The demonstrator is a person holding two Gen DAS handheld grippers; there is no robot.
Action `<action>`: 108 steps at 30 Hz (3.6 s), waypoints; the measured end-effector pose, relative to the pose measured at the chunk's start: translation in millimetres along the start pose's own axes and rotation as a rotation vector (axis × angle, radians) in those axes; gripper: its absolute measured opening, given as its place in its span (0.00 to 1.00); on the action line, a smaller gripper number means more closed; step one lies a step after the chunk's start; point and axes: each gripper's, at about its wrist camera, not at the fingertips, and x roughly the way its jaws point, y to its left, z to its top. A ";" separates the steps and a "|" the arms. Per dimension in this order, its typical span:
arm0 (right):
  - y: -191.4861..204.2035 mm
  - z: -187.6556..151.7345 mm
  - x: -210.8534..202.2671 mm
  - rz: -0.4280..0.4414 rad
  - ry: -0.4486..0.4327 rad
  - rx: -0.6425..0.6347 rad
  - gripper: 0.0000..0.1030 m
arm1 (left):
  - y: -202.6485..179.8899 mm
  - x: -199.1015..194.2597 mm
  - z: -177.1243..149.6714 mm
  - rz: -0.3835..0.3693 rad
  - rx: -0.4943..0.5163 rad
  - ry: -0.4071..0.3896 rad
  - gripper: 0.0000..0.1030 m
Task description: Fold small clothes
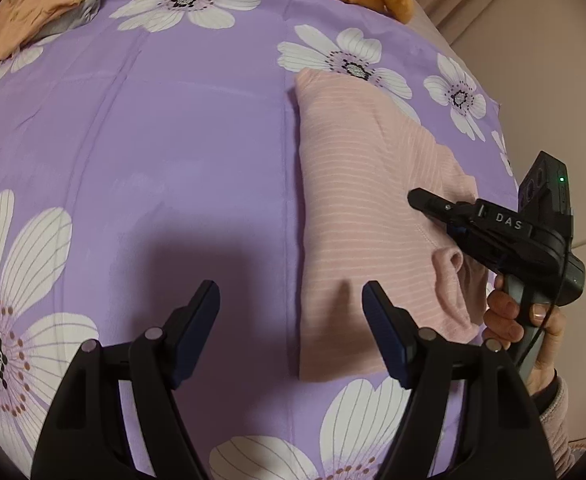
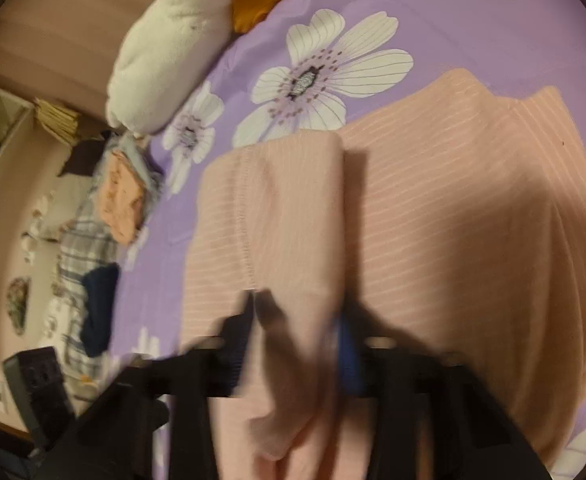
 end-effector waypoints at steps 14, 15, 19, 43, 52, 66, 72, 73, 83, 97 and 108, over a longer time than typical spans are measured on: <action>-12.9 13.6 -91.2 -0.070 -0.238 -0.064 0.10 | -15.7 4.0 0.2 -0.012 0.042 0.009 0.72; -20.0 12.9 -92.0 -0.092 -0.237 -0.057 0.10 | -20.7 6.3 1.5 -0.013 0.053 0.012 0.71; -45.4 8.5 -77.9 -0.166 -0.194 -0.025 0.10 | -40.6 14.9 6.4 -0.005 0.103 0.019 0.71; -32.3 -37.4 -69.3 -0.253 -0.123 -0.231 0.08 | -104.8 62.3 -5.8 -0.004 0.350 -0.013 0.26; -32.2 -50.2 -85.2 -0.274 -0.142 -0.236 0.01 | -98.7 47.9 -24.0 -0.025 0.352 0.005 0.27; -41.8 -90.2 -83.6 -0.245 -0.091 -0.219 0.01 | -88.2 45.2 -58.5 -0.011 0.366 0.014 0.28; -41.8 -98.0 -91.0 -0.239 -0.081 -0.208 0.01 | -86.9 37.6 -65.8 0.010 0.362 0.013 0.34; -42.4 -98.9 -93.3 -0.236 -0.083 -0.201 0.01 | -86.6 36.1 -66.5 0.017 0.364 0.014 0.40; -39.4 -106.5 -107.9 -0.217 -0.094 -0.169 0.17 | -72.4 23.3 -71.1 0.051 0.322 0.012 0.72; -61.6 -86.6 -109.6 -0.049 -0.121 0.026 0.63 | -45.2 26.8 -42.1 -0.144 0.084 0.059 0.83; -99.4 -62.2 -98.3 0.078 -0.122 0.179 0.63 | -35.0 45.4 -6.2 -0.295 -0.051 0.071 0.83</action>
